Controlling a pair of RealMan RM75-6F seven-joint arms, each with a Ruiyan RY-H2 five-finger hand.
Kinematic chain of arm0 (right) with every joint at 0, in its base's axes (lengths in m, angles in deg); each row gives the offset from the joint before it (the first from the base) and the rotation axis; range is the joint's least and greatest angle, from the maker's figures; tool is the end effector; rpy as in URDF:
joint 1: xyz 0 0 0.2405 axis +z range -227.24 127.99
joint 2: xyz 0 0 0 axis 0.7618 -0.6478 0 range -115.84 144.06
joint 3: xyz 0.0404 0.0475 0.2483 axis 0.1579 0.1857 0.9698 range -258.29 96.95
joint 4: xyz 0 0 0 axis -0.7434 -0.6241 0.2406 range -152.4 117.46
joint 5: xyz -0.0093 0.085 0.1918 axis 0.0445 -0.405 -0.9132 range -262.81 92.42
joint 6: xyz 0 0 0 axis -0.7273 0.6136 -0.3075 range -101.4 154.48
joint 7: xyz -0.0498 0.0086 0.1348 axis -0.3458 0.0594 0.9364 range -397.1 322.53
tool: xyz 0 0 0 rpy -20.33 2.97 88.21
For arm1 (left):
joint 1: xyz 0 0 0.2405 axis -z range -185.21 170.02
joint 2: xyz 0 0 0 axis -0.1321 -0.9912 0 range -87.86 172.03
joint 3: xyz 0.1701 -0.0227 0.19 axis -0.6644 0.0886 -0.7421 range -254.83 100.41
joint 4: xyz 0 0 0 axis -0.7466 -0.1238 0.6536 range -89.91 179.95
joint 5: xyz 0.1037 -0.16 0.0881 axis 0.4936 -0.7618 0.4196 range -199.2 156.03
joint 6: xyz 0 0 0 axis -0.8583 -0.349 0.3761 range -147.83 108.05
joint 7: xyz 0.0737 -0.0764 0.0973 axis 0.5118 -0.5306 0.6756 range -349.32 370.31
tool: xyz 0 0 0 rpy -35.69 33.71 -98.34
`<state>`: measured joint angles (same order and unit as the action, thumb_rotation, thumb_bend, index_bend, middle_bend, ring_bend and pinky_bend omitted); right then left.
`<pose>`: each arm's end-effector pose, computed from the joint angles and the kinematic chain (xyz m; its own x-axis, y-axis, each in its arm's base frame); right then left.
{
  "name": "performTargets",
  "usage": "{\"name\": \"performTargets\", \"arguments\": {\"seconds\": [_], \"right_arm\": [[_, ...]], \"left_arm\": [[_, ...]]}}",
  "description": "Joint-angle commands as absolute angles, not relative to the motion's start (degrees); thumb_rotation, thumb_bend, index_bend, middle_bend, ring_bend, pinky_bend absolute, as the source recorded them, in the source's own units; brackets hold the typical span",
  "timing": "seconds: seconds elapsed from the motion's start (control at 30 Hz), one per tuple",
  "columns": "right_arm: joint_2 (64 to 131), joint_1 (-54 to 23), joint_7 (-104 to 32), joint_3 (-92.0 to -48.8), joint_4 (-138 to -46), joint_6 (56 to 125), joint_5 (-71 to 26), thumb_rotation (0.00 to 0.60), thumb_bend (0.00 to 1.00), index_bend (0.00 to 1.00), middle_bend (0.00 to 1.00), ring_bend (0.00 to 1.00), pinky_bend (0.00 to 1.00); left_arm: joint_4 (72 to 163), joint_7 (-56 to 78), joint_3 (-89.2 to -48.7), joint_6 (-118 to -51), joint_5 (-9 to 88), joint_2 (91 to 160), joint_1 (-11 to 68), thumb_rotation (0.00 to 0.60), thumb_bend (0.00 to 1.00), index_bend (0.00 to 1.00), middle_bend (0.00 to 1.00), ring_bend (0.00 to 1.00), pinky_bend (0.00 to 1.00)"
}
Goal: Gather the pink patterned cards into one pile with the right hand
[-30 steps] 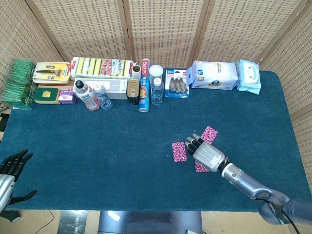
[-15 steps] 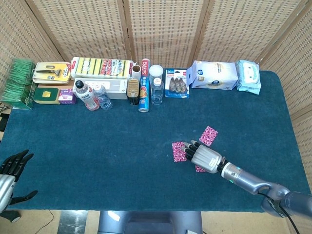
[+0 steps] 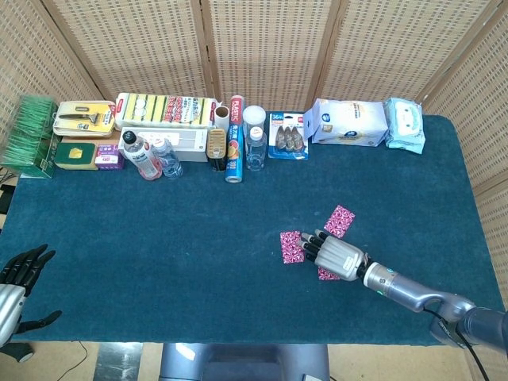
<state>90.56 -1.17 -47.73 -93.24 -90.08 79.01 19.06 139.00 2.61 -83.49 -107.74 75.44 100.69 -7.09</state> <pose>-0.2200 -0.3152 0.0140 0.9263 0.0441 0.3743 -0.1684 -0.8400 0.5158 -0.3086 0.1213 0.1623 0.3344 0.1575 0.9292 0.9415 -0.1011 -0.3216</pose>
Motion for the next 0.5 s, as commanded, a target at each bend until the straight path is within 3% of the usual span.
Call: {"name": "performTargets", "arguments": {"seconds": [0.03, 0.5], "right_arm": [[90.63, -1.41, -47.06, -93.29, -89.53, 78.87, 19.00, 0.600, 0.07, 0.23, 0.06, 0.05, 0.18], [91.11, -2.37, -43.94, -93.88, -86.57, 80.49, 20.62, 0.600, 0.07, 0.23, 0.06, 0.06, 0.20]], "left_arm": [[139.10, 2.83, -83.51, -107.62, 75.40, 100.74, -7.06, 0.600, 0.03, 0.00, 0.00, 0.00, 0.05], [139.69, 4.04, -83.48, -106.94, 75.13, 100.97, -6.85, 0.600, 0.03, 0.00, 0.00, 0.00, 0.05]]}}
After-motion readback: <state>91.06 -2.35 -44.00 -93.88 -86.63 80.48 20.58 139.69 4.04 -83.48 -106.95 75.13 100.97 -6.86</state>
